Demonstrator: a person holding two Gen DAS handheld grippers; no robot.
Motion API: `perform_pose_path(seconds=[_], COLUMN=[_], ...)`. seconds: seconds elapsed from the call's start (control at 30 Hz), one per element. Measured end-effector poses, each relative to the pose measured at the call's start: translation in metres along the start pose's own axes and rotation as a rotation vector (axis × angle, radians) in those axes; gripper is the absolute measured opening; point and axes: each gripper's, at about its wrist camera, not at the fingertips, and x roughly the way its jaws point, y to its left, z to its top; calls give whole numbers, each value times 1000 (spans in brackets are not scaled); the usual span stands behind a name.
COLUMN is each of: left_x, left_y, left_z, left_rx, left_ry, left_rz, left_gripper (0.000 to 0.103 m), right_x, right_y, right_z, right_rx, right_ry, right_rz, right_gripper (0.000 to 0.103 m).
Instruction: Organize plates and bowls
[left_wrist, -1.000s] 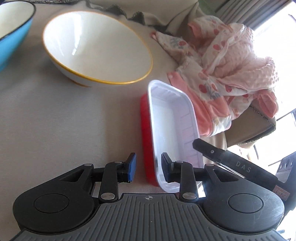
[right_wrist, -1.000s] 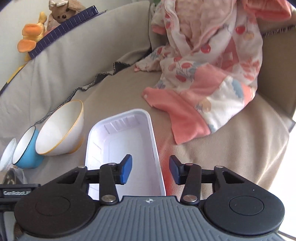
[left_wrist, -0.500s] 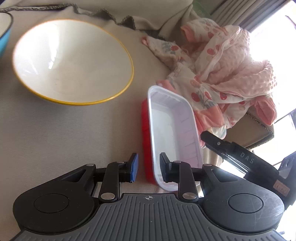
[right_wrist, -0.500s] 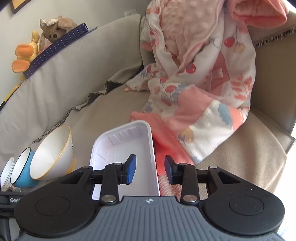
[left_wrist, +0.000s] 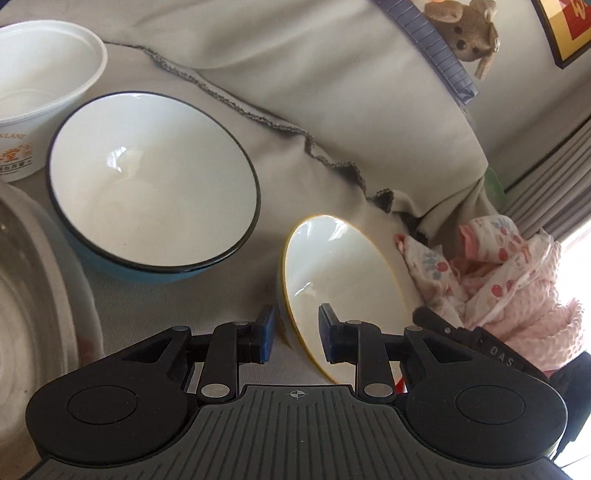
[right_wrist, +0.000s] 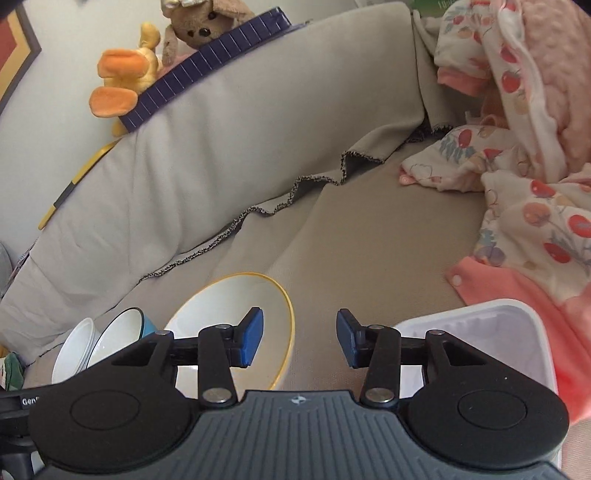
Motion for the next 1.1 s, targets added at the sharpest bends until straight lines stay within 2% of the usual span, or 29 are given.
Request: perform_pose_path(seconds=[0.13, 0.17, 0.23, 0.27, 0.37, 0.7, 0.9, 1.1], left_x=[24, 28, 28, 25, 14, -53, -75, -78], left_y=[-4, -4, -4, -4, -4, 11, 23, 26], left_z=[2, 1, -2, -3, -10, -55, -70, -70], left_rx=[46, 56, 80, 96, 133, 221, 206, 200], left_ry=[26, 34, 47, 54, 79, 165, 190, 191], left_rz=[13, 12, 14, 19, 27, 63, 73, 68], left_gripper=[30, 29, 29, 29, 29, 29, 29, 29], right_x=[42, 49, 56, 56, 45, 3, -11, -18], right_y=[0, 2, 6, 10, 21, 35, 43, 42], right_z=[3, 2, -3, -6, -16, -66, -89, -95], right_rx=[47, 44, 30, 14, -51, -54, -37, -19], right_ry=[87, 109, 144, 148, 142, 246, 275, 287], right_rz=[20, 31, 58, 54, 33, 82, 115, 113], right_gripper=[43, 41, 29, 29, 29, 29, 29, 29])
